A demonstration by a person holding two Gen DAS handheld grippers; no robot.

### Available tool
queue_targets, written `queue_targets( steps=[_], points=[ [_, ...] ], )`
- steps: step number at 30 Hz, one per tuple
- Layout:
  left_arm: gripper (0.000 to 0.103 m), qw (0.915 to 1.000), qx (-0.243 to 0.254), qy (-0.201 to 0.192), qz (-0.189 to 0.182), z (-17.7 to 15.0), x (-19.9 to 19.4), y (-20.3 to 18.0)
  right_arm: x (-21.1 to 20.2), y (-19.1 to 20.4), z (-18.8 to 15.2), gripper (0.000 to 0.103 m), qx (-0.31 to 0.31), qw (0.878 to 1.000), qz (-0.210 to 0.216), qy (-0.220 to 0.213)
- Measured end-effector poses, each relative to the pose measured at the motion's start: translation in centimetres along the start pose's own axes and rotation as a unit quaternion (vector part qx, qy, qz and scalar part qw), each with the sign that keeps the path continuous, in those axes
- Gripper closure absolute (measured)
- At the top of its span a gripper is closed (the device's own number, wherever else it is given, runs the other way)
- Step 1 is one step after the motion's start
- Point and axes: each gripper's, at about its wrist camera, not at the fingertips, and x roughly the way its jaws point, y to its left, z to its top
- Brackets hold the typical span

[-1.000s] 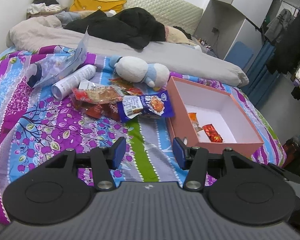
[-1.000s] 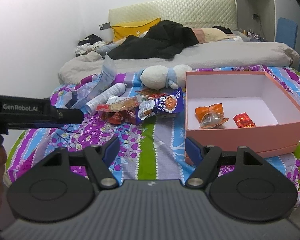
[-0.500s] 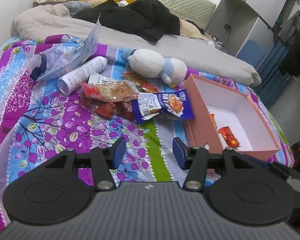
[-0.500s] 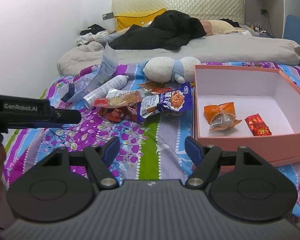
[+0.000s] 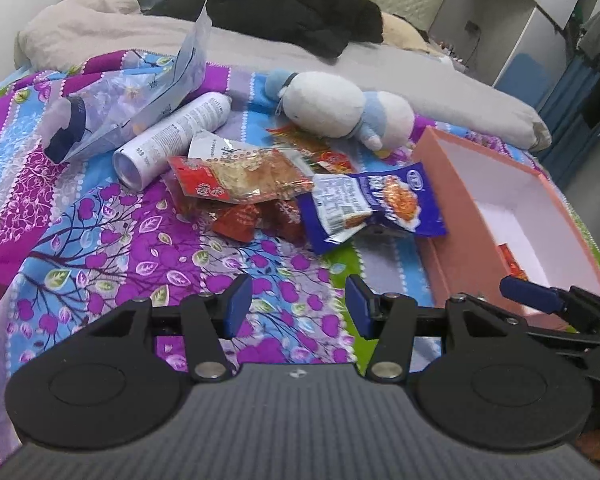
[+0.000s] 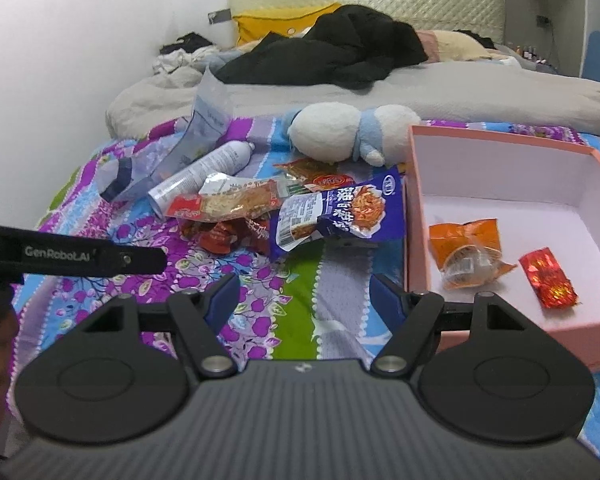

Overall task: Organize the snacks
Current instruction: 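Grasp the red-labelled snack bag with the left gripper while the right gripper grasps the blue noodle packet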

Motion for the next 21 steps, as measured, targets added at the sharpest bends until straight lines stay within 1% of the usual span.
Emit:
queue_targets(
  steps=[3, 7, 9, 11, 13, 16, 19, 21],
  points=[
    [0.046, 0.9999, -0.001, 0.008, 0.007, 0.6, 2.2, 1.0, 1.7, 0.2, 0.5, 0.03, -0.016, 1.0, -0.001, 0.007],
    [0.046, 0.9995, -0.027, 0.014, 0.008, 1.4, 4.9, 2.9, 4.3, 0.2, 1.0, 0.03, -0.015, 1.0, 0.005, 0.021],
    [0.046, 0.9989, -0.045, 0.009, 0.001, 1.9, 6.0, 4.1, 5.8, 0.4, 1.2, 0.03, -0.012, 1.0, 0.01, 0.027],
    [0.046, 0.998, -0.063, 0.002, 0.005, 2.4, 6.8, 5.2, 7.2, 0.4, 1.4, 0.03, 0.003, 0.999, 0.02, 0.034],
    [0.046, 0.9952, -0.097, -0.012, 0.006, 3.0, 7.4, 6.8, 8.5, 0.5, 1.6, 0.03, 0.023, 0.999, 0.026, 0.039],
    [0.046, 0.9887, -0.148, -0.018, -0.011, 3.8, 8.4, 8.9, 10.5, 0.7, 2.1, 0.029, 0.046, 0.998, 0.033, 0.041],
    [0.046, 0.9851, -0.169, -0.029, -0.014, 4.2, 9.4, 10.2, 12.5, 0.7, 2.3, 0.029, 0.062, 0.997, 0.023, 0.047],
    [0.047, 0.9831, -0.18, -0.03, -0.017, 4.2, 9.9, 10.7, 13.6, 0.7, 2.3, 0.029, 0.069, 0.996, 0.019, 0.05]
  ],
)
